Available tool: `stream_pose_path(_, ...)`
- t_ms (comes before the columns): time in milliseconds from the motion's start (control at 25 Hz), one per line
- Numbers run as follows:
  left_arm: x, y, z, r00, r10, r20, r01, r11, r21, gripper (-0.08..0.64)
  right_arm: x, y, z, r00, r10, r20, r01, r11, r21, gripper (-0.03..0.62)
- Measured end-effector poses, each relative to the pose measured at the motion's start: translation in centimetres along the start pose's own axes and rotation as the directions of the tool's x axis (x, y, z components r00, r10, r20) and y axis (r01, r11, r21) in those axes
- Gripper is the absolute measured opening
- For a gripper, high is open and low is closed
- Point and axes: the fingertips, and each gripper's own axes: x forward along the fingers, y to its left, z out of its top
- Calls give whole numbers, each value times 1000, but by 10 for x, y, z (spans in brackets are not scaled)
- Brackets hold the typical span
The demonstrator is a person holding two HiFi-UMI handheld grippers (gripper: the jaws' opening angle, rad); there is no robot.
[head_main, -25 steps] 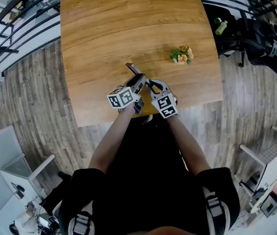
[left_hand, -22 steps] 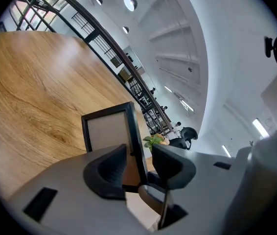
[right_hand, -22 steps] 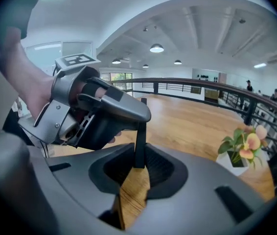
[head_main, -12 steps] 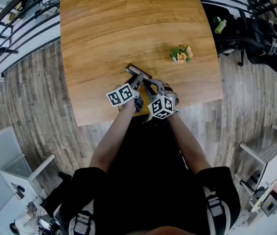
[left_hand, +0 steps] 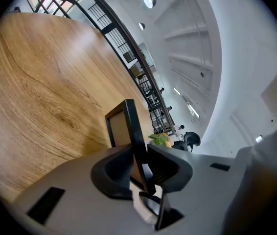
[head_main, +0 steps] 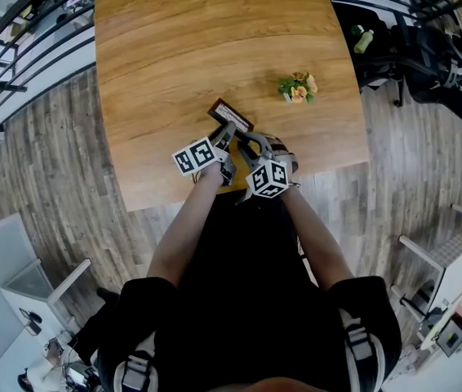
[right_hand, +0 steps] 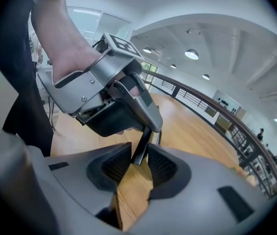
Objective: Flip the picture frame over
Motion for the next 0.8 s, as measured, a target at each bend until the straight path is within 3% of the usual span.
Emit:
stream_pose_path(240,2,-8,1,997,-75,-20,75,997,24,83,1,5,1,999,39,25,-40,998,38,127)
stream_pose_path(360,-1,-10,0,995,-88,-44,91,995,50,83,-1,8,3,996,72,56,-77,992,100,129)
stream_pose_path(600,-8,-16,5,988,-129,-85,140,978,153,83,-14,-4,5,970,167,179,-217,923,316,119)
stream_pose_path(800,-19,-10,12,984,-135,-120,158,964,215,83,-18,-33,-16,974,141,180,-206,881,426,110)
